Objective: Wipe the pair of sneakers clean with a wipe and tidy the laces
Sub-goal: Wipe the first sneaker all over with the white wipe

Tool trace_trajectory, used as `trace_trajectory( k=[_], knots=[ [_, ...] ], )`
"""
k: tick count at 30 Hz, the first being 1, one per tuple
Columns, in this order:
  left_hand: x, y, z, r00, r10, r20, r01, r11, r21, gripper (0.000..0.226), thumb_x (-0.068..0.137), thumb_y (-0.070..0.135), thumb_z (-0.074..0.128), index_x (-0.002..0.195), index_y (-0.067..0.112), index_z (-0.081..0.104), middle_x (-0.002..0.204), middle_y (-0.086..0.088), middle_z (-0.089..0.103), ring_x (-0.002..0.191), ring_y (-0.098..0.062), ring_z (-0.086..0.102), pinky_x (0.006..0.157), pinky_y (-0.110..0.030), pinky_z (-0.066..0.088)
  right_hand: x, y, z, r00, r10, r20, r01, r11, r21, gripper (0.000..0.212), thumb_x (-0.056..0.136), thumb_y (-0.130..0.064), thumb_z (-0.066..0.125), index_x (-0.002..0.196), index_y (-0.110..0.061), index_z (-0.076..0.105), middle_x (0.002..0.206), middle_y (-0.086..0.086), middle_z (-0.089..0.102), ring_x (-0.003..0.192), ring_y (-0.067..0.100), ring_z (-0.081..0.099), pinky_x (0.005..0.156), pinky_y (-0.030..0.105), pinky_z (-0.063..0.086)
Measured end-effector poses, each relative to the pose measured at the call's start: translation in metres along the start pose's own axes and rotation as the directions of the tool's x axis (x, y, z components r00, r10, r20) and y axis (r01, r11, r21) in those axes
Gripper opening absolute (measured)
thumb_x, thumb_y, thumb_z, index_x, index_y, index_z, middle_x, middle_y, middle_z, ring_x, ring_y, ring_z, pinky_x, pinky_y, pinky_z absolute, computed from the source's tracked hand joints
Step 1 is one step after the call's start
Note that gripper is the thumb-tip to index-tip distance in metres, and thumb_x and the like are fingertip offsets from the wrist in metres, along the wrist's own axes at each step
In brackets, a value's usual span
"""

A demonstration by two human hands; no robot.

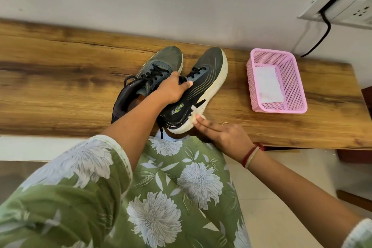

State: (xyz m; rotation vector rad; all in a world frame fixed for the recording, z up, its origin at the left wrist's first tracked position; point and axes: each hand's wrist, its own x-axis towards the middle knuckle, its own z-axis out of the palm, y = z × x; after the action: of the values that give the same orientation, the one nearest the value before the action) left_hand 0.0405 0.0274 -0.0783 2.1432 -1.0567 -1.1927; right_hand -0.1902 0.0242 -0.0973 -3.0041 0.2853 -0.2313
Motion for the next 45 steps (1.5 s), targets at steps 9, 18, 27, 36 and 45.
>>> trace_trajectory(
  k=[9,18,27,36,45],
  knots=[
    [0.000,0.000,0.000,1.000,-0.003,0.010,0.004,1.000,-0.017,0.049,0.094,0.046,0.050,0.125,0.009,0.040,0.128,-0.014,0.051,0.114,-0.031,0.050,0.089,-0.037,0.039,0.018,0.009,-0.023,0.710,0.653,-0.264,-0.500,0.731,0.465,0.036,0.085,0.002,0.055,0.117,-0.010,0.064,0.111,0.006,0.068,0.093,0.017,0.065,0.085,0.019,0.047],
    [0.001,0.000,0.001,1.000,0.001,-0.001,-0.001,1.000,0.010,0.048,0.094,0.046,0.049,0.123,0.009,0.040,0.127,-0.014,0.051,0.113,-0.031,0.050,0.084,-0.033,0.038,0.043,-0.037,-0.021,0.596,0.803,-0.021,-0.702,0.533,0.473,0.028,0.084,-0.006,0.062,0.108,-0.017,0.070,0.101,-0.001,0.069,0.082,0.015,0.061,0.080,0.026,0.049],
    [0.000,0.000,0.001,1.000,-0.007,0.006,0.007,1.000,-0.001,0.048,0.094,0.046,0.050,0.124,0.010,0.040,0.128,-0.013,0.051,0.114,-0.031,0.050,0.086,-0.034,0.038,0.041,-0.076,-0.033,0.770,0.629,0.108,-0.638,0.758,0.136,0.029,0.089,-0.008,0.058,0.109,-0.028,0.067,0.084,-0.006,0.066,0.067,0.014,0.057,0.067,0.032,0.054],
    [0.001,-0.001,0.001,1.000,-0.001,0.014,0.001,1.000,-0.007,0.048,0.093,0.047,0.050,0.122,0.010,0.041,0.123,-0.013,0.053,0.110,-0.032,0.051,0.089,-0.040,0.042,0.054,-0.017,-0.053,0.317,0.948,0.029,-0.765,0.238,0.598,0.033,0.091,-0.007,0.053,0.120,-0.020,0.062,0.099,-0.007,0.064,0.078,0.011,0.059,0.068,0.011,0.045],
    [0.001,-0.001,0.003,1.000,0.010,-0.015,-0.009,1.000,0.016,0.046,0.094,0.046,0.050,0.121,0.009,0.041,0.123,-0.014,0.053,0.110,-0.032,0.051,0.083,-0.035,0.039,0.067,-0.084,-0.033,0.568,0.807,0.159,-0.813,0.581,-0.047,0.049,0.095,-0.002,0.036,0.142,-0.016,0.033,0.112,0.004,0.063,0.083,0.019,0.062,0.070,0.031,0.049]
  ],
)
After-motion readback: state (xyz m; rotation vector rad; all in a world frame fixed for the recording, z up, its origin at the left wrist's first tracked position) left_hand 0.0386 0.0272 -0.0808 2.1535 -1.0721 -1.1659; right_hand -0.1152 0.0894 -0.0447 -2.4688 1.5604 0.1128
